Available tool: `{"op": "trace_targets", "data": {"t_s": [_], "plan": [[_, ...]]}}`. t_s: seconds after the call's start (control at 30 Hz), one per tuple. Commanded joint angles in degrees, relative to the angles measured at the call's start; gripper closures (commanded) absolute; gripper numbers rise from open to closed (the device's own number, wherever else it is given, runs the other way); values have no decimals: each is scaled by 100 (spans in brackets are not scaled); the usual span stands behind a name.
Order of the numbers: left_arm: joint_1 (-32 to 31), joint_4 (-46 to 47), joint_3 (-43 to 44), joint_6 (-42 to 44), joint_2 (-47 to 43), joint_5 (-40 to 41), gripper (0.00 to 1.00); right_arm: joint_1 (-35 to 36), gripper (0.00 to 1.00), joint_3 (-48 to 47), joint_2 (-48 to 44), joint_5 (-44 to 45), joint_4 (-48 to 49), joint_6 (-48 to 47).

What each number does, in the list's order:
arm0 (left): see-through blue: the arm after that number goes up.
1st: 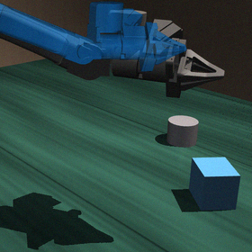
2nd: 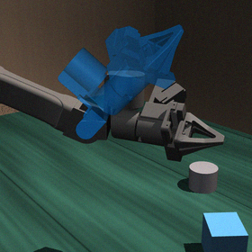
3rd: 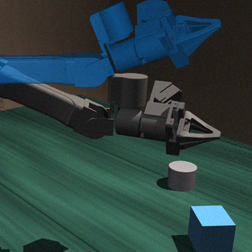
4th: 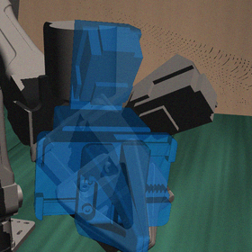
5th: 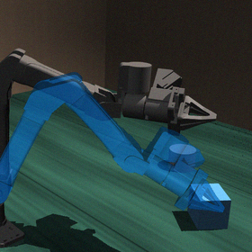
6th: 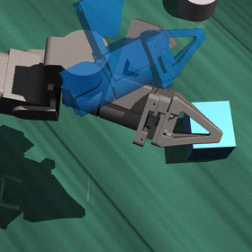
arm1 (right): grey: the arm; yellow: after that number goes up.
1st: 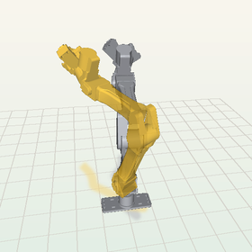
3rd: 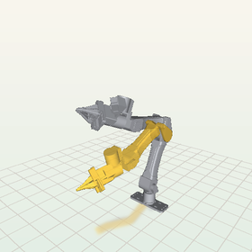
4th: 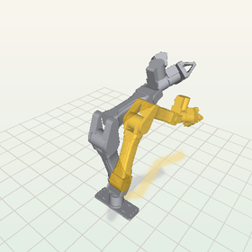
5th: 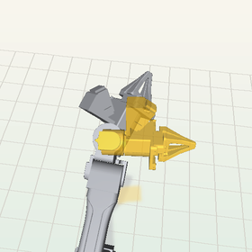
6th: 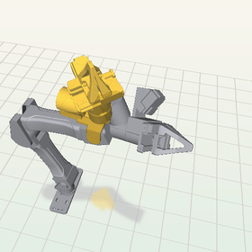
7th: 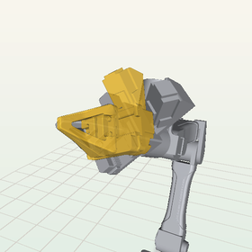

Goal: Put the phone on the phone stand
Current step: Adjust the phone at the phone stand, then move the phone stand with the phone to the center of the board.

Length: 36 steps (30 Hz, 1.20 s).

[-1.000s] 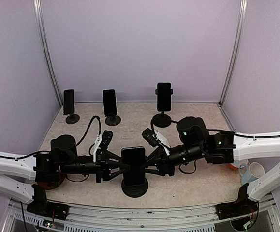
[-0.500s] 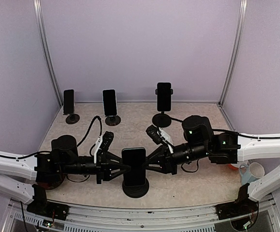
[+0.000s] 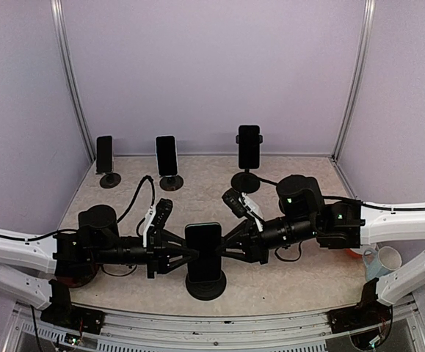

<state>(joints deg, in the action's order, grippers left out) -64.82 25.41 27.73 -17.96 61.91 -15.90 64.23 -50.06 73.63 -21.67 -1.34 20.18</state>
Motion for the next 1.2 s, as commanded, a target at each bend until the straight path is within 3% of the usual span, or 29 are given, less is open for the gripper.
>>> {"op": "trace_targets", "data": {"t_s": [0.0, 0.23, 0.6, 0.87, 0.93, 1.17], "plan": [[-119, 48, 192, 31, 135, -7, 96, 77, 71, -85, 148, 3, 636, 291], [-116, 50, 143, 36, 87, 26, 97, 99, 63, -31, 157, -129, 863, 329], [-119, 54, 94, 39, 1, 63, 100, 135, 88, -236, 239, 891, 85, 228], [-129, 71, 105, 62, -12, 8, 100, 256, 93, -447, 430, 1510, -269, 175], [-134, 68, 99, 69, -34, 28, 100, 255, 89, -466, 422, 1426, -248, 155], [-136, 128, 52, 31, -21, 85, 99, 266, 49, -431, 99, 1140, -33, 109]]}}
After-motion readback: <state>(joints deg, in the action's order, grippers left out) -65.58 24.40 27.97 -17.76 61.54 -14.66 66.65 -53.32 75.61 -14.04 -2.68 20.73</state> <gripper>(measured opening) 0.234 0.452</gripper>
